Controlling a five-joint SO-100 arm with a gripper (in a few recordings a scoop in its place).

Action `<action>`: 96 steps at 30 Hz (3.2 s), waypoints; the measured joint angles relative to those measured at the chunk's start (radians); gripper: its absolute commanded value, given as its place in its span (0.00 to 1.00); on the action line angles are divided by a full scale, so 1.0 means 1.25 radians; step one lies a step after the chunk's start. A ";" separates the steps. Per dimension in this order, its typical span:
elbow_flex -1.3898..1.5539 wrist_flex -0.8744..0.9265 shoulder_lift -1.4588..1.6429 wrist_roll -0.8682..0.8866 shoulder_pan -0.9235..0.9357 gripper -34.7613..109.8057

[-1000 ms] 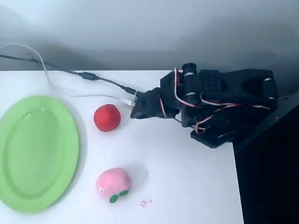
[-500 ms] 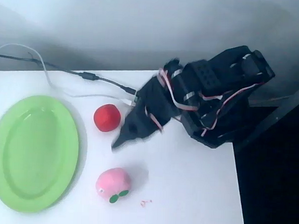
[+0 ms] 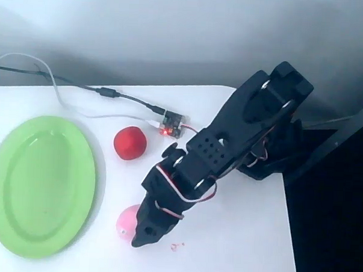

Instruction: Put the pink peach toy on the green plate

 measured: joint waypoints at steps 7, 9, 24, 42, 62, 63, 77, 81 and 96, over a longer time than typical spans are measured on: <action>-0.026 -0.039 -0.123 -0.017 0.000 0.53; -0.032 -0.055 -0.152 -0.017 0.000 0.51; -0.066 -0.074 -0.312 -0.070 0.009 0.28; -0.023 -0.074 -0.177 -0.028 0.007 0.55; -0.182 -0.168 -0.358 -0.059 0.038 0.51; -0.188 -0.168 -0.372 -0.064 0.043 0.48; -0.188 -0.049 -0.395 -0.109 0.048 0.24; -0.187 -0.038 -0.374 -0.113 0.050 0.24; -0.487 -0.034 -0.390 -0.384 0.447 0.24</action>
